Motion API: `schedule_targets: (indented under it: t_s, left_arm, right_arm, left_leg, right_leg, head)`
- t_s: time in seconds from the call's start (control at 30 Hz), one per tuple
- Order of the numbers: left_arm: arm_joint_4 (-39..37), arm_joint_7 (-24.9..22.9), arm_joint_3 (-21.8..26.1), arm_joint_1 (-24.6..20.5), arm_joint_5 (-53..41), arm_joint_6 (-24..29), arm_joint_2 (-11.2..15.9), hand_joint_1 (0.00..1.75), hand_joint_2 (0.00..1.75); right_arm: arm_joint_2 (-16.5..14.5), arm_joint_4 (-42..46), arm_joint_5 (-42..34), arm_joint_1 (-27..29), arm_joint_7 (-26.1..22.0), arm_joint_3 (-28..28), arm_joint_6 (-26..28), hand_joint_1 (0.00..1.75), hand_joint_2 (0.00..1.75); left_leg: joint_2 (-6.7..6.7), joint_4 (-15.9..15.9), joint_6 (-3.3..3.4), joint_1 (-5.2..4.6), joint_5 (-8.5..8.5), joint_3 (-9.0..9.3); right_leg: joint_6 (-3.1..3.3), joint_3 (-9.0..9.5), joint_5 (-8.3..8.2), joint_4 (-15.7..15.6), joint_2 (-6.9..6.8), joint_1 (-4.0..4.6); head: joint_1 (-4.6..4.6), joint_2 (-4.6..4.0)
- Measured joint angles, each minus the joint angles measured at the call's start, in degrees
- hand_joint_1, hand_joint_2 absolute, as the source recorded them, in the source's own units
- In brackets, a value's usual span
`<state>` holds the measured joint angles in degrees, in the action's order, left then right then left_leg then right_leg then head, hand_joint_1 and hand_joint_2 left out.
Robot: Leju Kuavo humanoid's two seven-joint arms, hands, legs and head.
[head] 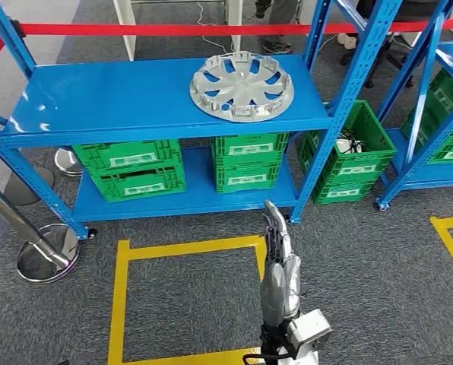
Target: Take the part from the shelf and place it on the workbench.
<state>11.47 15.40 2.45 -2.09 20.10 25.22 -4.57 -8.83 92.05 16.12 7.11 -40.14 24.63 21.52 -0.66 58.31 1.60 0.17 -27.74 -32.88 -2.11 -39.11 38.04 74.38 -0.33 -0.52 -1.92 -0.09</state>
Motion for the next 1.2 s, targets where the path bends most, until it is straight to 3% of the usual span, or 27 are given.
schedule_targets:
  t_s: [0.07,0.1,0.13,0.2,0.27,0.33,0.37,0.43,0.5,0.57,0.6,0.63,0.67,0.73,0.77,0.9,0.97,1.03,1.07,1.1,1.13,1.2]
  left_arm:
    - [-0.01,-0.06,0.00,0.06,-0.09,0.00,0.01,0.00,0.00]
    - [-0.02,-0.10,0.00,0.09,-0.17,0.00,0.01,0.00,0.00]
    - [-0.03,-0.12,-0.01,0.09,-0.21,0.00,0.02,0.00,0.00]
    - [-0.04,-0.13,-0.03,-0.01,-0.24,0.00,-0.04,0.00,0.00]
    - [-0.05,-0.17,-0.05,-0.03,-0.30,-0.01,-0.10,0.00,0.00]
    - [-0.11,-0.24,-0.07,0.12,-0.41,-0.01,-0.02,0.00,0.00]
    - [-0.15,-0.28,-0.08,0.21,-0.50,0.01,0.02,0.00,0.00]
    - [-0.17,-0.36,-0.11,0.15,-0.73,0.05,0.13,0.00,0.00]
    - [-0.15,-1.03,-0.12,-0.79,-0.23,1.62,-0.24,0.00,0.00]
    - [0.05,-2.17,0.17,-3.45,0.92,5.88,-1.34,0.00,0.00]
    - [0.20,-2.87,0.37,-5.20,1.08,7.99,-2.06,0.00,0.00]
    - [0.32,-3.83,0.42,-6.81,0.37,9.30,-2.50,0.00,0.00]
    - [0.40,-4.90,0.18,-7.98,-0.87,9.74,-2.88,0.00,0.00]
    - [0.38,-5.02,-0.51,-7.99,-3.13,8.23,-3.15,0.00,0.00]
    - [0.35,-3.48,-0.76,-6.91,-3.50,6.87,-3.10,0.00,0.00]
    - [-0.02,0.60,-0.79,-1.91,-3.60,4.02,-2.36,0.00,0.00]
    - [-0.12,-0.07,-0.92,-1.14,-4.34,3.99,-2.12,0.00,0.00]
    - [-0.16,-0.78,-1.32,-0.98,-5.08,3.98,-2.16,0.00,0.00]
    - [-0.19,-1.02,-1.51,-0.91,-5.35,3.97,-2.26,0.00,0.00]
    - [-0.20,-1.18,-1.65,-0.87,-5.54,3.97,-2.34,0.00,0.00]
    - [-0.21,-1.25,-1.69,-0.86,-5.67,3.99,-2.40,0.00,0.00]
    - [-0.22,-1.30,-1.76,-0.88,-5.81,4.02,-2.46,0.00,0.00]
  right_arm:
    - [0.01,-0.01,-0.01,0.02,0.01,0.00,0.01,0.00,0.00]
    - [0.02,-0.01,-0.01,0.03,0.01,0.01,0.01,0.00,0.00]
    - [0.02,-0.01,-0.01,0.04,0.01,0.02,0.02,0.00,0.00]
    - [0.05,-0.01,-0.01,0.04,0.01,0.05,0.03,0.00,0.00]
    - [0.09,-0.01,-0.01,0.02,0.00,0.11,0.03,0.00,0.00]
    - [0.10,-0.01,-0.07,0.01,-0.01,0.17,0.03,0.00,0.00]
    - [0.10,-0.01,-0.18,0.02,-0.01,0.22,-0.01,0.00,0.00]
    - [0.09,-0.01,-0.72,0.02,-0.02,0.27,-0.17,0.00,0.00]
    - [-0.10,-0.57,-2.27,-0.62,0.24,0.37,-2.08,0.00,0.00]
    - [-1.02,-3.33,-4.54,-3.76,0.90,0.93,-6.58,0.00,0.00]
    - [-1.67,-5.13,-5.34,-5.76,1.12,1.33,-8.47,0.00,0.00]
    - [-2.26,-6.50,-5.47,-7.35,1.13,1.64,-8.87,0.00,0.00]
    - [-2.71,-7.31,-5.37,-8.21,0.91,1.76,-8.00,0.00,0.00]
    - [-2.77,-7.00,-5.52,-7.82,0.45,1.52,-3.93,0.00,0.00]
    - [-2.29,-5.98,-6.03,-6.62,0.28,1.34,-1.99,0.00,0.00]
    - [0.24,-0.83,-7.04,-0.88,0.02,0.69,1.28,0.00,0.00]
    - [0.87,0.82,-6.95,0.46,-0.03,0.52,2.01,0.00,0.00]
    - [1.23,1.50,-6.73,1.45,-0.03,0.40,2.43,0.00,0.00]
    - [1.39,1.67,-6.59,1.95,-0.03,0.34,2.54,0.00,0.00]
    - [1.54,1.84,-6.45,2.39,-0.02,0.29,2.64,0.00,0.00]
    - [1.67,2.03,-6.31,2.74,-0.02,0.25,2.74,0.00,0.00]
    - [1.84,2.44,-6.15,3.13,-0.02,0.18,2.94,0.00,0.00]
  left_leg:
    - [-0.62,0.02,0.02,-0.07,0.01,0.02]
    - [-1.32,0.04,0.04,-0.13,0.02,0.04]
    - [-2.06,0.07,0.04,-0.18,0.02,0.06]
    - [-3.39,0.25,-0.06,-0.26,-0.01,-0.02]
    - [-4.35,0.44,-0.50,-0.22,0.10,-0.44]
    - [-5.08,0.42,-1.16,-0.06,0.32,-0.79]
    - [-4.73,0.61,-1.48,-0.07,0.14,-0.90]
    - [-2.70,3.41,-2.18,-0.14,-1.68,-2.03]
    - [-0.55,9.98,-2.92,0.15,-4.88,-5.08]
    - [0.01,15.12,-3.32,0.47,-6.12,-7.71]
    - [0.10,15.04,-3.38,0.53,-5.25,-7.76]
    - [0.13,12.65,-3.32,0.55,-3.40,-6.63]
    - [0.14,8.78,-3.18,0.55,-1.32,-4.69]
    - [0.20,2.05,-2.84,0.41,0.68,-1.17]
    - [0.27,0.44,-2.64,0.31,0.69,-0.30]
    - [0.67,-0.49,-1.27,0.30,0.37,0.18]
    - [0.63,-0.84,-0.52,0.44,0.50,0.42]
    - [0.47,-0.85,-0.13,0.34,0.39,0.46]
    - [0.45,-0.84,-0.07,0.29,0.31,0.54]
    - [0.45,-0.82,-0.04,0.26,0.21,0.65]
    - [0.44,-0.81,-0.07,0.24,0.07,0.84]
    - [0.44,-0.74,-0.34,0.13,-0.34,1.31]
  right_leg:
    - [0.12,-0.19,-0.73,0.18,0.11,0.01]
    - [0.28,0.13,-1.93,-0.68,0.28,0.01]
    - [0.54,1.43,-3.95,-3.55,0.68,0.01]
    - [1.19,4.78,-7.59,-11.03,2.87,-0.09]
    - [1.51,6.92,-8.40,-15.21,4.44,-0.09]
    - [1.68,7.53,-8.24,-15.99,4.00,-0.07]
    - [1.84,7.64,-8.40,-16.22,3.66,-0.16]
    - [2.16,8.05,-8.60,-16.69,2.76,-0.44]
    - [2.37,8.21,-8.54,-16.73,1.81,-0.39]
    - [2.42,8.12,-8.53,-16.66,1.03,-0.34]
    - [2.40,8.11,-8.53,-16.63,0.67,-0.34]
    - [2.33,8.21,-8.51,-16.61,0.32,-0.34]
    - [2.22,8.37,-8.43,-16.61,0.00,-0.34]
    - [1.81,8.53,-8.20,-16.60,-0.20,-0.14]
    - [1.57,8.56,-8.14,-16.64,-0.07,-0.06]
    - [0.40,8.12,-7.36,-16.27,0.46,-0.14]
    - [0.02,5.46,-4.66,-11.24,0.43,-0.17]
    - [-0.16,0.99,-1.83,-3.20,0.42,-0.14]
    - [-0.21,-0.76,-1.54,-0.58,0.42,-0.13]
    - [-0.20,-1.61,-2.31,0.06,0.41,-0.12]
    - [-0.11,-1.26,-4.15,-1.69,0.39,-0.13]
    - [0.24,1.85,-8.52,-9.28,0.38,-0.08]
  head:
    - [0.01,0.00]
    - [0.02,0.00]
    - [0.02,0.00]
    - [0.04,0.00]
    - [-0.01,0.00]
    - [-0.08,0.00]
    - [-0.06,0.00]
    - [0.46,0.00]
    - [0.95,0.00]
    - [1.02,0.00]
    - [1.06,0.00]
    - [1.09,0.00]
    - [1.10,0.00]
    - [1.15,0.00]
    - [1.15,0.00]
    - [1.00,0.00]
    - [0.84,0.00]
    - [0.77,0.00]
    - [0.79,0.00]
    - [0.77,0.00]
    - [0.77,0.00]
    - [0.76,0.00]
